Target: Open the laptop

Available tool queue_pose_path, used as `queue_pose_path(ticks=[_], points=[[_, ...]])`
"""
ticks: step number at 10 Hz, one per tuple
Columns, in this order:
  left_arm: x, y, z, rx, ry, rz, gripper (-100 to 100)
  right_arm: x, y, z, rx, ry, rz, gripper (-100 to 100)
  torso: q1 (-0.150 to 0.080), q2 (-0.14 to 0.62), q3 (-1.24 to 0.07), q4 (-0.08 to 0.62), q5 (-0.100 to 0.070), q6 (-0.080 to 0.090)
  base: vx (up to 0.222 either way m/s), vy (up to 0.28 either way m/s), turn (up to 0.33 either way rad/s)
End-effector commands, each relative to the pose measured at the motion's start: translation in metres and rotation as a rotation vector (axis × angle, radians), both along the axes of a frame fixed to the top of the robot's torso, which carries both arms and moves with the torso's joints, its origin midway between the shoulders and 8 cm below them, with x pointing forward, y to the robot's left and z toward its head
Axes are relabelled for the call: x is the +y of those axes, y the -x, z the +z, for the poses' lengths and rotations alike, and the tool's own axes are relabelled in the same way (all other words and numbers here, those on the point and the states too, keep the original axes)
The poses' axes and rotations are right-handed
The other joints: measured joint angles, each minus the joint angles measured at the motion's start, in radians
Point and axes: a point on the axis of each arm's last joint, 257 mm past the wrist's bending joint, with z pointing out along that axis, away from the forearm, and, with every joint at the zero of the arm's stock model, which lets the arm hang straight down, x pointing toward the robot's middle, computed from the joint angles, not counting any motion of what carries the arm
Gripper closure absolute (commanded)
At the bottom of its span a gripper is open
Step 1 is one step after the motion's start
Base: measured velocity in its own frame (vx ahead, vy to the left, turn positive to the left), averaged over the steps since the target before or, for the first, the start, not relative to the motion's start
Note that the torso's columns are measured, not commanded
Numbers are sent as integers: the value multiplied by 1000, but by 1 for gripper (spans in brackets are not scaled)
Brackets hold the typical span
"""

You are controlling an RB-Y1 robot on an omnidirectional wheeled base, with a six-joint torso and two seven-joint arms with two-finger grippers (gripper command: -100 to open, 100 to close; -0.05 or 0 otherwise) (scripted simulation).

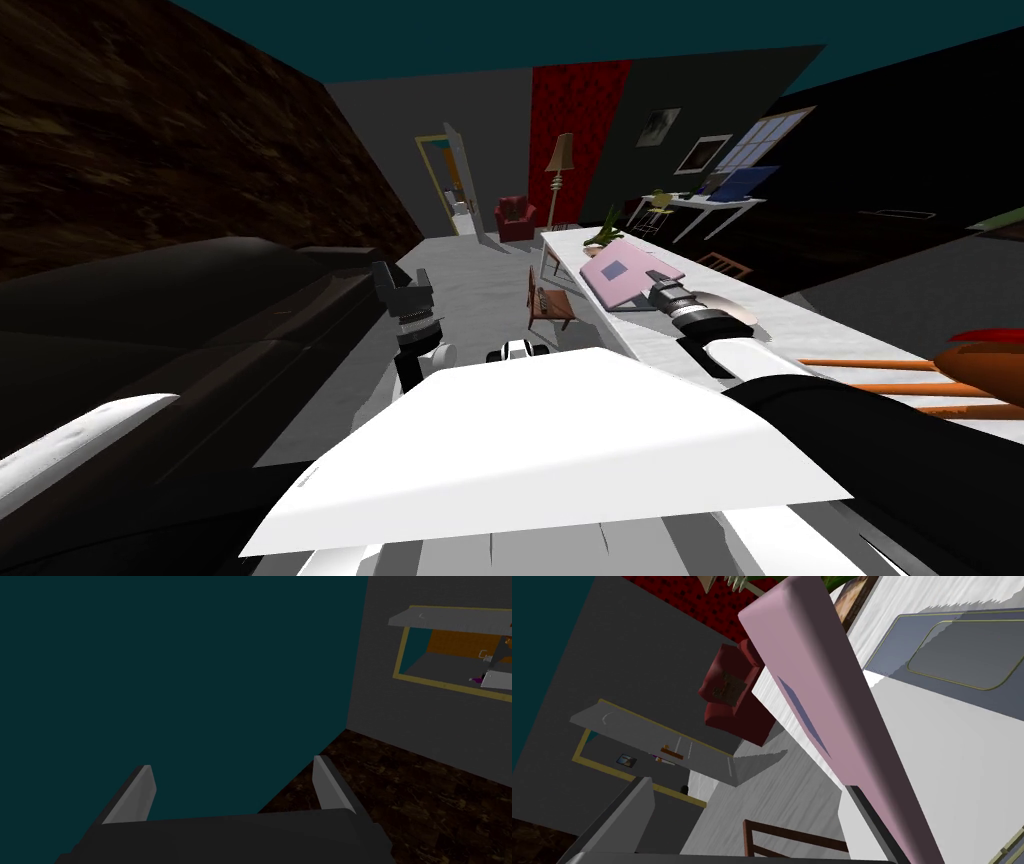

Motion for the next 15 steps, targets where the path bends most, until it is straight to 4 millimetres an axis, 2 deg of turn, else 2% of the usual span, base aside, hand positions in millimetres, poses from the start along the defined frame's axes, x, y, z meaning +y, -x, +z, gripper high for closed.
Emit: queue_pose_path(ticks=[1,2,4,7,8,11,14,15], points=[[0,0,0,0,0,0,0,18,-13,16,-30,62,43,-100,0,-1,-1,-1,1,-1,-103,-154,153],[0,0,0,0,0,0,0,18,-13,16,-30,62,43,-100,-1,-1,-1,-1,0,-1,-86,-116,61],[0,0,0,0,0,0,0,35,-24,32,-66,116,82,-100,1,0,-1,0,1,-1,-135,-160,133],[0,0,0,0,0,0,0,30,-24,30,-58,104,75,-100,5,-10,-7,-3,2,0,21,-51,17],[0,0,0,0,0,0,0,29,-24,30,-58,103,74,100,4,-7,-5,-3,2,0,0,0,0],[0,0,0,0,0,0,0,24,-28,21,-93,-26,45,100,-4,5,3,1,-1,0,-72,-91,72],[0,0,0,0,0,0,0,21,-34,12,-128,-156,18,100,3,-2,-2,-1,1,0,-80,-94,70],[0,0,0,0,0,0,0,22,-33,14,-122,-125,25,100,0,-3,-2,-1,0,0,-37,-48,34]])
